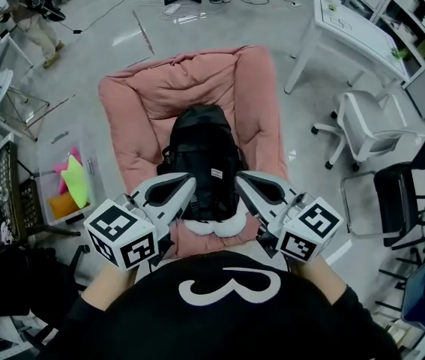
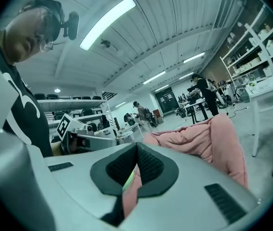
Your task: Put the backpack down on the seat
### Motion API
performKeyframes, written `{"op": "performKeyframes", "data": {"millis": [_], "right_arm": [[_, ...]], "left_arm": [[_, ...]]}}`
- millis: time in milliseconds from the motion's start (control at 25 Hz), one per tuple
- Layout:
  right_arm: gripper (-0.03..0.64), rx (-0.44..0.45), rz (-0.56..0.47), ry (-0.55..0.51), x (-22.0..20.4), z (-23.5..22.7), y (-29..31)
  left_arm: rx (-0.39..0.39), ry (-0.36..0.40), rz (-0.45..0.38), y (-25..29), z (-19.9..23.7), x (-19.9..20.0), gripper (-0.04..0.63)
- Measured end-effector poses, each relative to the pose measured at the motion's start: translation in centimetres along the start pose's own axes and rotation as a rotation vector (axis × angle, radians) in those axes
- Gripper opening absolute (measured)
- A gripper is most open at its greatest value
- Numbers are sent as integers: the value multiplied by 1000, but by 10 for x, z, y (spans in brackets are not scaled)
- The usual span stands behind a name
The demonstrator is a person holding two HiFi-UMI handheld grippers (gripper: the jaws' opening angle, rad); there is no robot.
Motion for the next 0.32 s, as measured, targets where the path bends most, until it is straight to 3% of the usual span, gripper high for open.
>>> {"op": "performKeyframes", "data": {"millis": [320], "right_arm": [[3,5,1,-5,7,0,8]], "left_arm": [[-4,15,24,0,3,7,6]]}}
Point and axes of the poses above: the fingertips, and each gripper's own axes: y forward along the fingers, z to its left, x out of its top, the point moved 4 cm from there along -y, backward along the fingers, and after that the axes turned 15 degrees about -y, right-handed, at the moved point
